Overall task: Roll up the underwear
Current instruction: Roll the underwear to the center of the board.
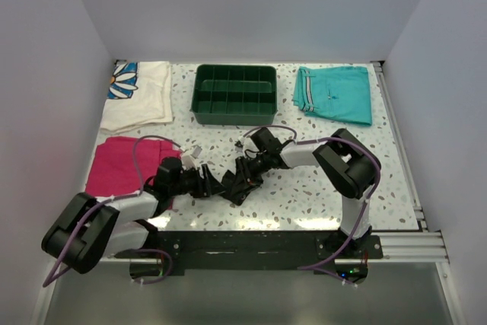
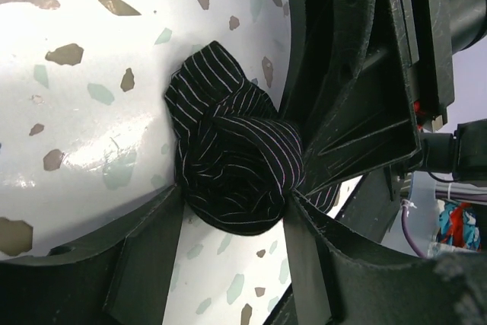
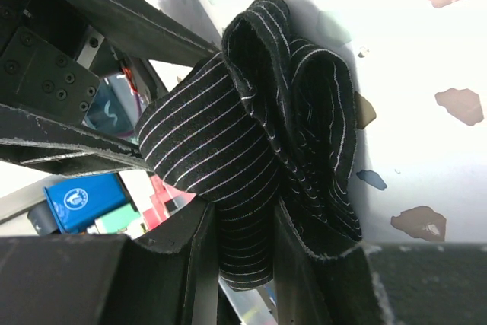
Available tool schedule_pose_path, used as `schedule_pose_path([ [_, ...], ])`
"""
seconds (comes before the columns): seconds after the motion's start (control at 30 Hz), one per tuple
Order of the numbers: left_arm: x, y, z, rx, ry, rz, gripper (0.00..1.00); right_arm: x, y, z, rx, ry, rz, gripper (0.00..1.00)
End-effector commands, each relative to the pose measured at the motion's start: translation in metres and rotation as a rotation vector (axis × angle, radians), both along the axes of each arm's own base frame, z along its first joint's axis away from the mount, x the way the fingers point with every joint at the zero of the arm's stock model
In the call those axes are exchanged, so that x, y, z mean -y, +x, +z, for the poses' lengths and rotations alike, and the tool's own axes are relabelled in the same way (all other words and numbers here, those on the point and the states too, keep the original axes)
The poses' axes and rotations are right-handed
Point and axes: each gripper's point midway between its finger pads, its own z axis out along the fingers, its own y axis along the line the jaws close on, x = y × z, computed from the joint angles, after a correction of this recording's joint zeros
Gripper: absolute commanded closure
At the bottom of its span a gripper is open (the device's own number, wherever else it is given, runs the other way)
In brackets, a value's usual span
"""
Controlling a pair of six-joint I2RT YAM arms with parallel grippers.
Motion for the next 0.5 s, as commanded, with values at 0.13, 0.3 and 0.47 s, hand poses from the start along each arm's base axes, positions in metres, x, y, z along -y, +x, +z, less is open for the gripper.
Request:
schedule_pose_path([
  [0.13,-0.004,0.009,-0.010,0.013,0.026,0.046,0.58,0.031,-0.003,-0.043,0.024,-0.195,-0.018,0.84],
  [0.3,-0.012,0.024,-0.008,0.033,0.086,0.104,0.68,0.041,-0.008,-0.048,0.040,-0.235,0.014,0.83],
  [0.47,-0.007,0.031,-0.005,0.038,0.082,0.094,0.79,0.047,-0.015,-0.055,0.031,-0.257,0.048,0.81],
])
